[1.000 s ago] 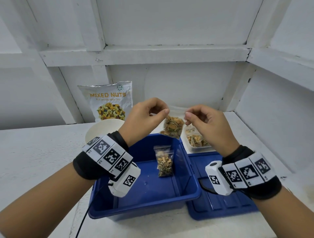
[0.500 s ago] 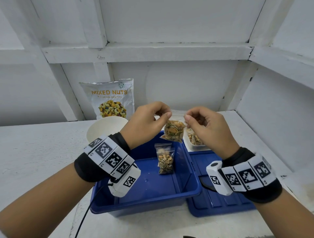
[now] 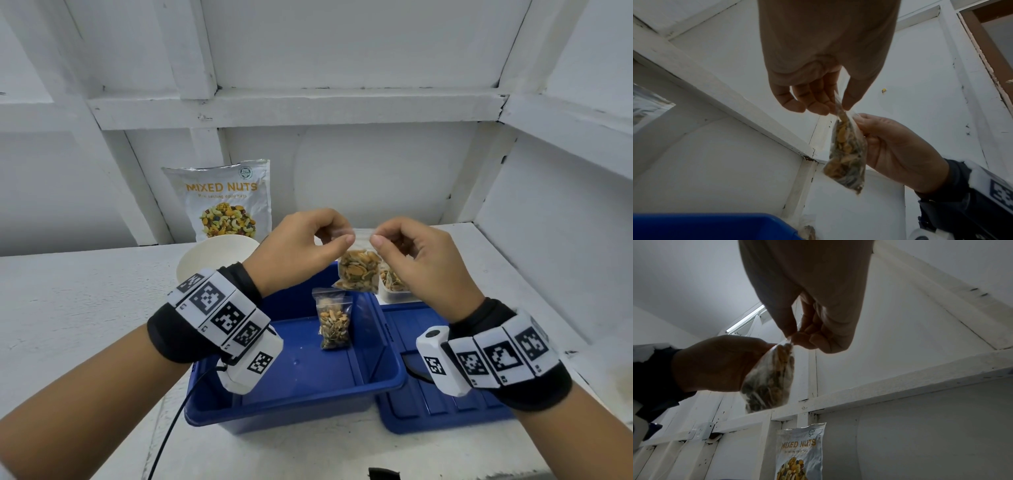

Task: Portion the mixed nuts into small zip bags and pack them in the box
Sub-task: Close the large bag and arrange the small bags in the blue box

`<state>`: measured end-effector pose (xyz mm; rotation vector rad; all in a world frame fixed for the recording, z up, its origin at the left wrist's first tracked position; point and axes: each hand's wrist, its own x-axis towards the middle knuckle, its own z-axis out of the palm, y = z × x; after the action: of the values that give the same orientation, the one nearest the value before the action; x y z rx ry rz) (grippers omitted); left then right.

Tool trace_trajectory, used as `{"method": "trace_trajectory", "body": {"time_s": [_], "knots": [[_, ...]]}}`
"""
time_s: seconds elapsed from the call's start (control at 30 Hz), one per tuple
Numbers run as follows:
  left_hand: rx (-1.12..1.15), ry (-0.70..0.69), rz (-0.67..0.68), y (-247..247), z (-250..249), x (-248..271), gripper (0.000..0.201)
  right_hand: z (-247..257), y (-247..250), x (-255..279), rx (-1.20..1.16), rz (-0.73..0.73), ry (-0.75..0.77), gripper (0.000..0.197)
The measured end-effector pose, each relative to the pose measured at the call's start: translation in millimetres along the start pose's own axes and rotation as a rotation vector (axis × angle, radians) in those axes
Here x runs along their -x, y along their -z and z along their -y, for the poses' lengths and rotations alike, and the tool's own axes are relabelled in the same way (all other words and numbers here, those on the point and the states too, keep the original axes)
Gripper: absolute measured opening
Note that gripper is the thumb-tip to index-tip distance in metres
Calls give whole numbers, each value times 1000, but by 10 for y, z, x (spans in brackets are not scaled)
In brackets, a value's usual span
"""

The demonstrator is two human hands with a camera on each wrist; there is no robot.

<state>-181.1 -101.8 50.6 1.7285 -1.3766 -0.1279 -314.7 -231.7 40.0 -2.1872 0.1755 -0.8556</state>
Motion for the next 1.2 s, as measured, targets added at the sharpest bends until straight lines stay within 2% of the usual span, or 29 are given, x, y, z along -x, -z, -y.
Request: {"method": "trace_trajectory", "body": {"time_s": [0.17, 0.37, 0.43, 0.53, 0.6, 0.73, 0.83, 0.9, 1.0, 1.07, 1.2], "knots": [[-47, -18, -15, -36, -1, 6, 7, -4, -13, 12, -51, 43, -51, 16], [-43, -42, 8, -71, -2, -1, 8, -34, -28, 5, -14, 45, -21, 7], [-30, -22, 37, -60, -13, -11, 3, -44, -22, 6, -2, 45, 0, 6], [-42, -19, 115, -33, -22, -40, 20, -61, -13, 18, 2, 57, 18, 4], [-81, -38, 167, -31, -15, -60, 19, -88, -17, 24, -6, 80, 16, 5], [-135, -67, 189, -83, 12, -78, 20, -154, -8, 28, -20, 142, -54, 14], [-181, -53, 201, -130, 48, -101, 20, -226, 115, 16, 12, 211, -122, 8], [-246, 4, 285, -159, 109, -136, 14, -370, 271, -29, 76, 191, -190, 13], [-448, 82, 514, -273, 248, -167, 14, -751, 480, -107, 238, 106, -293, 17], [-502, 129, 642, -375, 342, -171, 15, -1075, 559, -147, 340, 61, -371, 20], [-530, 216, 822, -559, 508, -156, 15, -1576, 567, -152, 520, 201, -472, 32]]}}
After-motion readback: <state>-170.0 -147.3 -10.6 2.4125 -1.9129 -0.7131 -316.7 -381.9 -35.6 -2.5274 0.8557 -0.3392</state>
